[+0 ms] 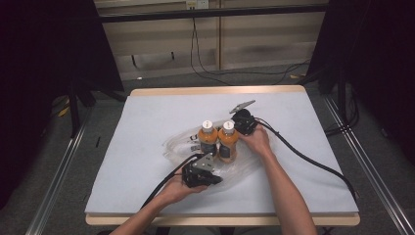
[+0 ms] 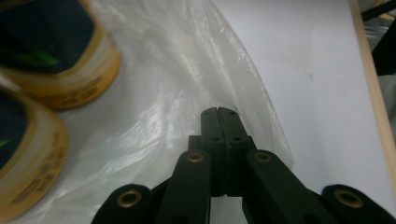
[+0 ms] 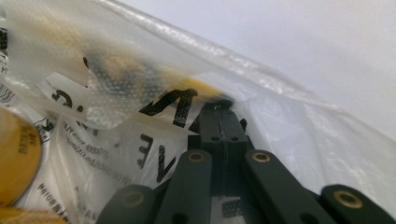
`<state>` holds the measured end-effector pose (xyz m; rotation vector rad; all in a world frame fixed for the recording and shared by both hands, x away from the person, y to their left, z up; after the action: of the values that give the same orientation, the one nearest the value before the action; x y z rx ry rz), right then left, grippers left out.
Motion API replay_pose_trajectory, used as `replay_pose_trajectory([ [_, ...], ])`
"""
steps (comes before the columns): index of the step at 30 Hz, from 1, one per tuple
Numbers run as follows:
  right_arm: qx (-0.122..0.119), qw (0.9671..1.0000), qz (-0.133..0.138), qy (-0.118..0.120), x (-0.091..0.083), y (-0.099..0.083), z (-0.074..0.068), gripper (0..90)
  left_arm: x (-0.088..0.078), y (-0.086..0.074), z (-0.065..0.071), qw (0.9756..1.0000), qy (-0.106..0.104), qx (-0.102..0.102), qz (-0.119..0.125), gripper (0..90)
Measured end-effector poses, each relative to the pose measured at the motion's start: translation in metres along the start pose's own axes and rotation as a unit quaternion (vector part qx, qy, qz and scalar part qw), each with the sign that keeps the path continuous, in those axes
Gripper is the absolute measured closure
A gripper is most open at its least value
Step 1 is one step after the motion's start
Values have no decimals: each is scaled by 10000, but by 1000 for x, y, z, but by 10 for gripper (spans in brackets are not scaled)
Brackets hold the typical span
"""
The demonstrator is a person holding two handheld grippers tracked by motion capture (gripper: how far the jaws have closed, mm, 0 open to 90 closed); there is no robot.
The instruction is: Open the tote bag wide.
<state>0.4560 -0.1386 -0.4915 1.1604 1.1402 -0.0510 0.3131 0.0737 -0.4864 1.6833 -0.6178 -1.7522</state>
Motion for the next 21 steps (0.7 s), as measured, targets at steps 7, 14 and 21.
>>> replay_pose_trajectory([
  [7,102,9996,-144,-242,4,7,4,900,-2,0,3,9999,-95,62,-101,900],
  [14,26,9999,-92,-140,2,5,3,900,-1,0,1,9999,-134,8,29,900],
  [21,25,9999,-63,81,-4,4,-2,900,-4,4,1,9998,-11,-77,162,874],
])
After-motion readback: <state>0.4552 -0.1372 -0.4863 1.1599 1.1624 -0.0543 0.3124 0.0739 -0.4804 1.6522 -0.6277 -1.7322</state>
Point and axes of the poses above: each handheld gripper's, and its own axes: x roughly forward along the jaws, y roughly out of its top, z roughly to its right, the point moved 1 cm from there along x, roughly forward along the jaws
